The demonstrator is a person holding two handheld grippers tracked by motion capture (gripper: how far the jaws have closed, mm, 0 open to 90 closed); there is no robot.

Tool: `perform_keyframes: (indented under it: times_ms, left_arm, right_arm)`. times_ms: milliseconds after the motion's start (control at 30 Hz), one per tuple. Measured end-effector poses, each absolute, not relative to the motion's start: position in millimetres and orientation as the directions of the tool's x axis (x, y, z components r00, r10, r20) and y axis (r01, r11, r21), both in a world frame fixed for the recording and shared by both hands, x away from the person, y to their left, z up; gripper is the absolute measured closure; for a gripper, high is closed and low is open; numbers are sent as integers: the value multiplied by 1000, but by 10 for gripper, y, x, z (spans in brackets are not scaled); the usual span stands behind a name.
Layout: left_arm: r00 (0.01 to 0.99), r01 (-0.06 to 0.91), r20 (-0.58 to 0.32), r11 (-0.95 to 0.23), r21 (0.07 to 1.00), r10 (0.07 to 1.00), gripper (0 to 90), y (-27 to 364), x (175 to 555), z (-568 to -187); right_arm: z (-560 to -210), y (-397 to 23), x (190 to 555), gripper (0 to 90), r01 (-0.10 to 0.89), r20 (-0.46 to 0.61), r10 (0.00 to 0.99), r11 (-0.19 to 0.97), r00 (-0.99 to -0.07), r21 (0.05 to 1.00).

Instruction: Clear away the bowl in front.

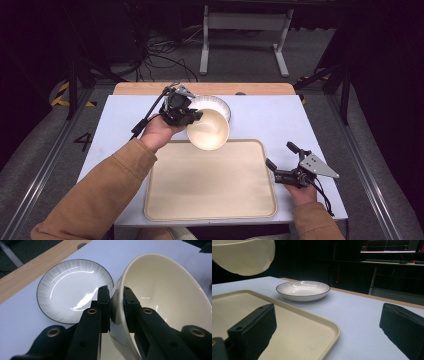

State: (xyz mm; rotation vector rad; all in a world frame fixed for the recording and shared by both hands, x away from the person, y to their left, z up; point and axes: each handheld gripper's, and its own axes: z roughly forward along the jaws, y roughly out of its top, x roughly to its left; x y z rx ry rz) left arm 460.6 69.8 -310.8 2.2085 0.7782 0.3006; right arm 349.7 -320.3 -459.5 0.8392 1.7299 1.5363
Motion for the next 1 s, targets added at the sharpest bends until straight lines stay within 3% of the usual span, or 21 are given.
perform_keyframes:
  times_ms: [1000]
  left_arm:
    - [863, 421, -40, -674, 607, 503, 801, 483, 4462, -3537]
  right_arm:
    - [-4595, -3201, 3495, 12, 33, -64, 818, 101, -572, 994]
